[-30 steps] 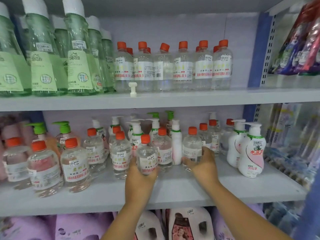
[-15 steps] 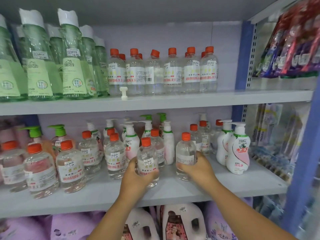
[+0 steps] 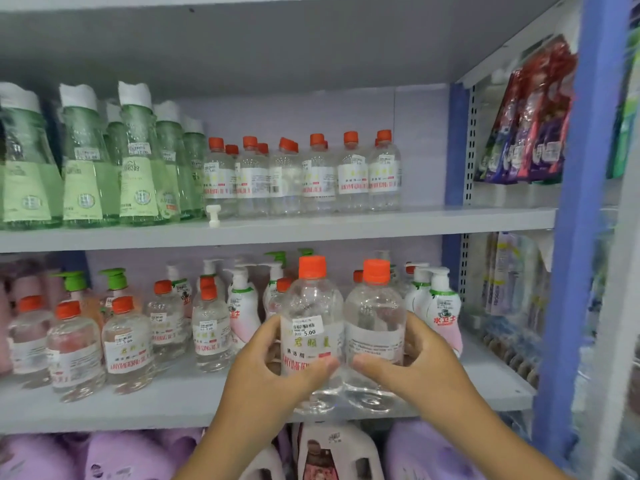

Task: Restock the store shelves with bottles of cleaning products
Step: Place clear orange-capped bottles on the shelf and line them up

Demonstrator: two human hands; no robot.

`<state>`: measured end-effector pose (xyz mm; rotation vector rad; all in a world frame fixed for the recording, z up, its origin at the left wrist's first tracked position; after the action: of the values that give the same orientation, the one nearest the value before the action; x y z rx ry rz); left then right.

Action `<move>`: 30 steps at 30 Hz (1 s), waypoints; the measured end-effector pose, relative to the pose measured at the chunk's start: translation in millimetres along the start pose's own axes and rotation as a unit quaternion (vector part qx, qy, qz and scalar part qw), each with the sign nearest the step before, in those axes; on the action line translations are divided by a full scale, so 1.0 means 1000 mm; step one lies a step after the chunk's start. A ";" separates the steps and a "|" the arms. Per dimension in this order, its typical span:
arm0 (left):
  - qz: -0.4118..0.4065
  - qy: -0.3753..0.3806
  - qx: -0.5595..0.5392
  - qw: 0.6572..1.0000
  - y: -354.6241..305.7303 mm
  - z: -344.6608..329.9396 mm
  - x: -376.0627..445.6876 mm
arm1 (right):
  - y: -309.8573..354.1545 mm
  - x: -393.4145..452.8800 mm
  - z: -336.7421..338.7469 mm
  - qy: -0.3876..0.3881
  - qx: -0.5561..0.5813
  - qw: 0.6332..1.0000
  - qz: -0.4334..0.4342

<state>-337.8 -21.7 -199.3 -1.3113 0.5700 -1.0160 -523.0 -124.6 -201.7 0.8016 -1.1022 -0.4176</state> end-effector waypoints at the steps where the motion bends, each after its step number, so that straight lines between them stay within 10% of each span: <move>1: -0.009 0.002 -0.013 1.000 -0.015 -0.002 -0.007 | 0.013 0.001 0.008 0.000 0.001 1.000 0.011; 13: -0.112 -0.031 -0.003 0.993 -0.171 -0.013 0.020 | 0.131 0.090 0.083 -0.036 -0.037 0.988 0.147; 30: -0.015 0.016 0.070 0.997 -0.182 -0.056 0.177 | 0.055 0.218 0.106 -0.041 -0.142 0.987 0.058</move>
<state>-351.3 -192.1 -2.8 -1.1845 0.4943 -1.0833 -532.9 -271.4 -1.4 0.4700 -1.1282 -0.5002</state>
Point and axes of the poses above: each hand's wrist, its own x-axis towards the middle knuckle, its own z-axis out of the back of the hand, y = z × x, the point moved 2 cm from there along x, towards the middle knuckle, and after that the axes turned 15 degrees about z, right-handed, at the moved point
